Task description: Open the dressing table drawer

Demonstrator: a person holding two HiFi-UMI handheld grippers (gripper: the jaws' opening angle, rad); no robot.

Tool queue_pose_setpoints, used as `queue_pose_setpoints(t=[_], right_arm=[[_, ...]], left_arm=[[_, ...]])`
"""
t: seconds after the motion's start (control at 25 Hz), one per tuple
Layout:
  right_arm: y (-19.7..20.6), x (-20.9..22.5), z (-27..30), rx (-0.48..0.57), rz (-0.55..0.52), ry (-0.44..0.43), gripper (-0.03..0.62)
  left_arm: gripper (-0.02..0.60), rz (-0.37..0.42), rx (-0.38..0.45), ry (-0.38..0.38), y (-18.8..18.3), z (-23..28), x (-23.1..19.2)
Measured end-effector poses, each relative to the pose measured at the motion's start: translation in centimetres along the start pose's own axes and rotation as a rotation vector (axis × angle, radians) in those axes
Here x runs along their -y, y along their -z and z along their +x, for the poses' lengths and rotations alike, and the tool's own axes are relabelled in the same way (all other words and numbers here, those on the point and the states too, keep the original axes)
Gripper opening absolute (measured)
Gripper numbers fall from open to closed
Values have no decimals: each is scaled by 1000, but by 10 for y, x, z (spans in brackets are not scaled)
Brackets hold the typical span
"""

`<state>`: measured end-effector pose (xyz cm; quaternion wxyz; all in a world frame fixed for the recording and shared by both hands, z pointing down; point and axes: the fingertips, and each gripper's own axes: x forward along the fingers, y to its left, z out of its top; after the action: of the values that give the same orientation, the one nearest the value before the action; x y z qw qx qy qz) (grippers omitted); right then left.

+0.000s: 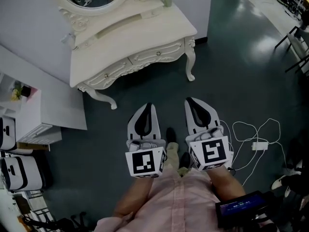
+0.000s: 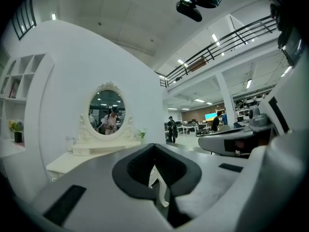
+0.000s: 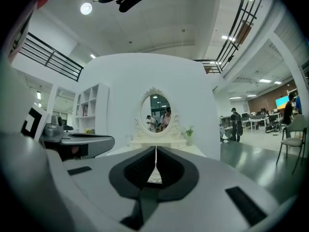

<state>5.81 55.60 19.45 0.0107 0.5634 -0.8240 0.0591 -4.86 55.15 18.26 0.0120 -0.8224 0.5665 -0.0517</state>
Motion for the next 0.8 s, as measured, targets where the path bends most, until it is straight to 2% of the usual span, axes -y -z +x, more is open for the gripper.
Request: queue_pose_setpoints(t=[0.32,0.8], right_arm=[[4,21,69,-22,22,23,20],[-38,35,172,42,-3,47,20]], left_arm=[[21,-23,2,22,5,70,-34],[21,-9,90,58,-29,164,-92]])
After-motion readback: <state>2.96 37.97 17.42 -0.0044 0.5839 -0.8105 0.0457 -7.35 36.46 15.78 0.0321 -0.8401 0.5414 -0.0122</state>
